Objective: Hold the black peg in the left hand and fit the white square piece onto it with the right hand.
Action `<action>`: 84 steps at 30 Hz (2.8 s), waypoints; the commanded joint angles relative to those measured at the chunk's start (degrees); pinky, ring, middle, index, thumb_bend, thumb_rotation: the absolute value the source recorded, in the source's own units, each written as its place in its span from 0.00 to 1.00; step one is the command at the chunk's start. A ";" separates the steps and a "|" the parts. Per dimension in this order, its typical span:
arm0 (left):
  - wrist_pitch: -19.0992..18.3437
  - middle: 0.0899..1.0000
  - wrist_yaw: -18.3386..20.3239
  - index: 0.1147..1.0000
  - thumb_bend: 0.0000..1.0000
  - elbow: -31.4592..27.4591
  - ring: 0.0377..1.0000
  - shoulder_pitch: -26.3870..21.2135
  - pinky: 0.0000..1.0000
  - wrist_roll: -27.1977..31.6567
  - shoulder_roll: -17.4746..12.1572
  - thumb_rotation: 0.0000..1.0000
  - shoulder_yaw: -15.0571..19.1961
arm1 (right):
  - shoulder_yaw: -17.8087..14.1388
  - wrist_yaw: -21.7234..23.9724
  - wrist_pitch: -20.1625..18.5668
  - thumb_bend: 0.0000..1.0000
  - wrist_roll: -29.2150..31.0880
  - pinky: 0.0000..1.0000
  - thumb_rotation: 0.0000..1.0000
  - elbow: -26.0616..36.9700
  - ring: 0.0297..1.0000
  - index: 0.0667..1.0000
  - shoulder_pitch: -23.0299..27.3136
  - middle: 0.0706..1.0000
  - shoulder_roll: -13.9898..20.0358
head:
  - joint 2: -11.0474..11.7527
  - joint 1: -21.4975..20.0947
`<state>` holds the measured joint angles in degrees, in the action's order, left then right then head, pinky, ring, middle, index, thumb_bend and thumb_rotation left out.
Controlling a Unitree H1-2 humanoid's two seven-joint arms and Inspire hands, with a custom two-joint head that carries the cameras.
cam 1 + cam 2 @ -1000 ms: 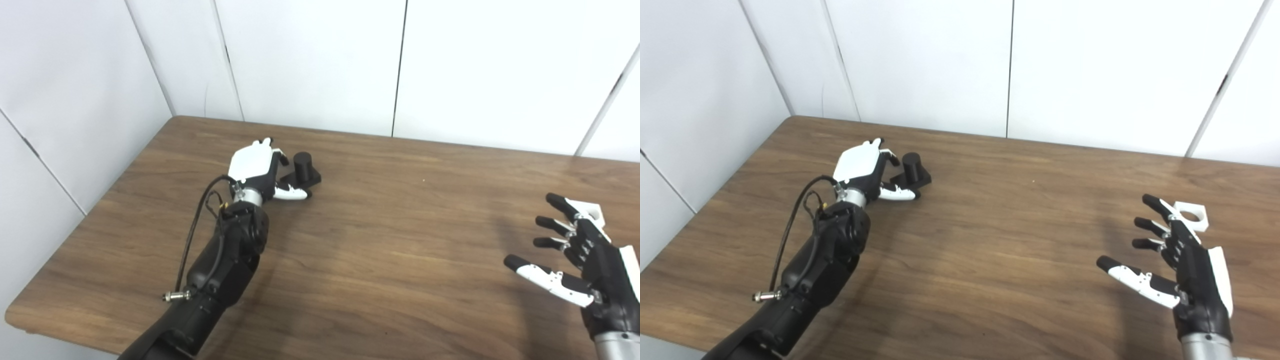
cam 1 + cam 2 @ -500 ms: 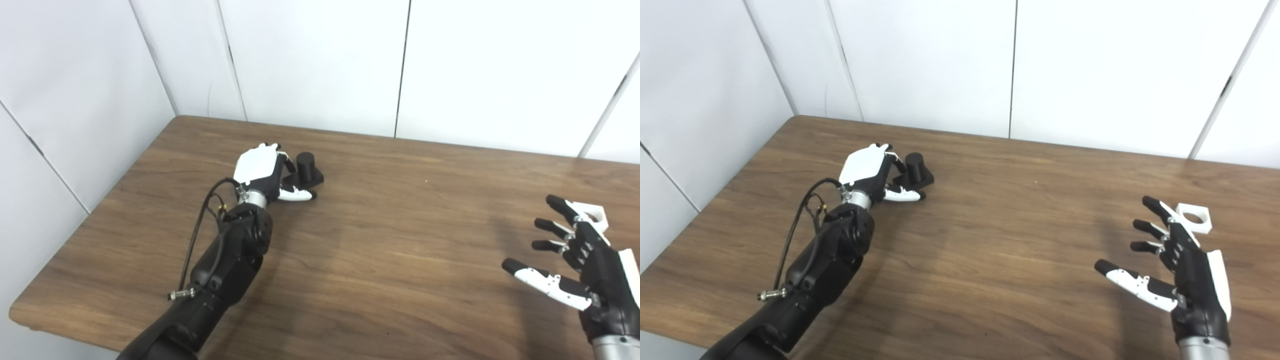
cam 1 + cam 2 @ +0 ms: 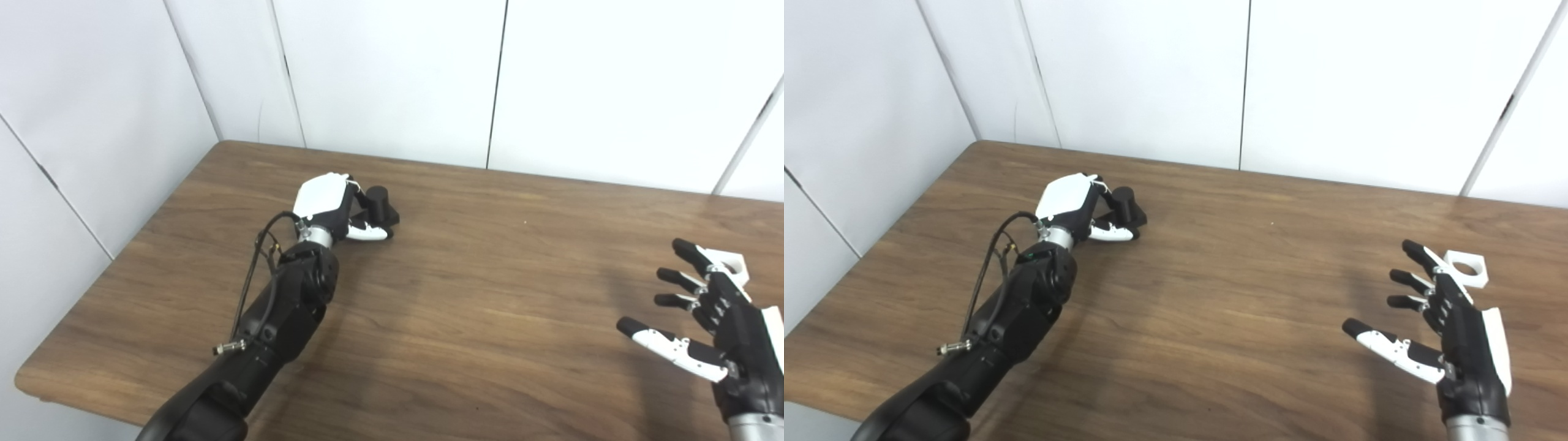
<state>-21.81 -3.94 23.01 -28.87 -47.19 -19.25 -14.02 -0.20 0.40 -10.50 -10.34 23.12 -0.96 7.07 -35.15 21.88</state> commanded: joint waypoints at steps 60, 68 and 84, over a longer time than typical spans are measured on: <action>30.47 0.91 23.05 0.42 0.52 -15.74 0.97 5.06 0.86 21.55 -5.01 0.08 -4.32 | 0.16 0.01 0.58 0.69 0.14 0.68 0.12 1.69 0.80 0.84 2.07 0.90 -0.11 | -1.56 -5.34; 32.53 0.92 20.66 0.42 0.52 -14.27 0.98 7.26 0.85 19.00 -0.99 0.08 -6.66 | -0.29 -0.05 2.13 0.71 0.20 0.65 0.19 0.85 0.79 0.84 1.81 0.90 0.49 | -1.86 -6.19; 36.13 0.95 13.90 0.43 0.52 -8.14 0.99 9.33 0.95 14.80 6.55 0.08 -12.97 | -0.50 -0.29 5.47 0.72 0.96 0.65 0.22 -0.79 0.79 0.84 1.68 0.90 0.47 | -2.46 -7.68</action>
<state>13.82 8.08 12.87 -20.63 -29.50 -13.48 -24.08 -0.37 0.39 -7.94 -9.57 21.32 -0.69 7.34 -37.53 14.15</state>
